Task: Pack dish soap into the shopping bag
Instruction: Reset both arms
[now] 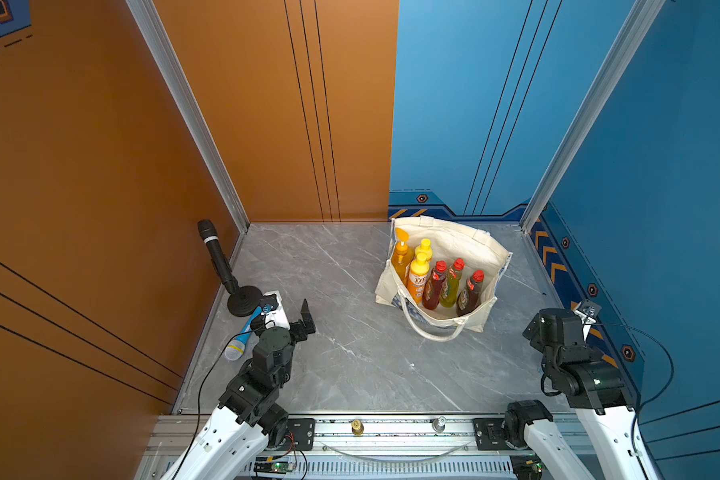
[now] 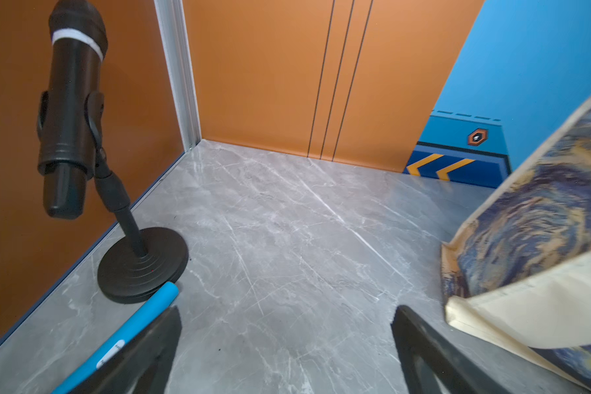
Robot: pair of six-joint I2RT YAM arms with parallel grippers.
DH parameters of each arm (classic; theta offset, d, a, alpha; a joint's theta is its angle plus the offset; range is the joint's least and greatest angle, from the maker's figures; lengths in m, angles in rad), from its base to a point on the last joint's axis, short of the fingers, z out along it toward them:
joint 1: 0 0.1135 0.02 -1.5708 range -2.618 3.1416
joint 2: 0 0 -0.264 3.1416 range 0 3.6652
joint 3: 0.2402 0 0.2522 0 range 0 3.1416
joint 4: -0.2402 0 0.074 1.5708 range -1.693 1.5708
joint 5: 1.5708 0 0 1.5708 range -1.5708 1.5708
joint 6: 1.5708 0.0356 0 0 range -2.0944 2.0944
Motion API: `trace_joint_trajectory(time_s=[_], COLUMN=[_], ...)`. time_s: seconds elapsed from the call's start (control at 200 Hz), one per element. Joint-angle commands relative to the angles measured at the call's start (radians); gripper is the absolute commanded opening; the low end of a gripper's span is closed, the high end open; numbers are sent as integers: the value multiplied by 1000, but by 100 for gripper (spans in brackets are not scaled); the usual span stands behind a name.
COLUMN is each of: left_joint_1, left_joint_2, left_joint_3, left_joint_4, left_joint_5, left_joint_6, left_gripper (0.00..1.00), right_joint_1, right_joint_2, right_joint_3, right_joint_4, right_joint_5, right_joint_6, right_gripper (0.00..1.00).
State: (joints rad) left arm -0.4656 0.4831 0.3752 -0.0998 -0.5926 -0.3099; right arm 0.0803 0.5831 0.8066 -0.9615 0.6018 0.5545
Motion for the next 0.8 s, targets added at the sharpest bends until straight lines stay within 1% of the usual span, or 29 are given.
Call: trace_joint_trajectory(time_s=[0.0,0.095,0.25,0.38,0.506,0.626,0.706,0.791], left_joint_1=[71,117,165,203,236,270,296,308], left_joint_2=[54,98,161,203,251,308,341,370], left_joint_3=[-24,-34,-42,-51,-61,-62,-52,-45], left_joint_4=[87,126,168,218,276,321,332,358], left_joint_5=[105,146,163,183,189,193,237,259], left_joint_6=[-59,-60,-28,11,62,97,108,122], left_gripper=[98,98,98,98,98,98,98,98], right_joint_1=[-46,-95,-198,-258,-269,-268,-263,-244], right_joint_2=[32,63,114,162,195,220,232,239], right_joint_3=[-40,-94,-195,-264,-303,-327,-338,-358], right_joint_4=[102,193,389,549,681,767,812,868], right_joint_5=[-61,-117,-257,-328,-336,-315,-302,-287], right_joint_6=[-20,-37,-64,-74,-105,-139,-165,-198], right_gripper=[100,100,100,100,100,100,100,100])
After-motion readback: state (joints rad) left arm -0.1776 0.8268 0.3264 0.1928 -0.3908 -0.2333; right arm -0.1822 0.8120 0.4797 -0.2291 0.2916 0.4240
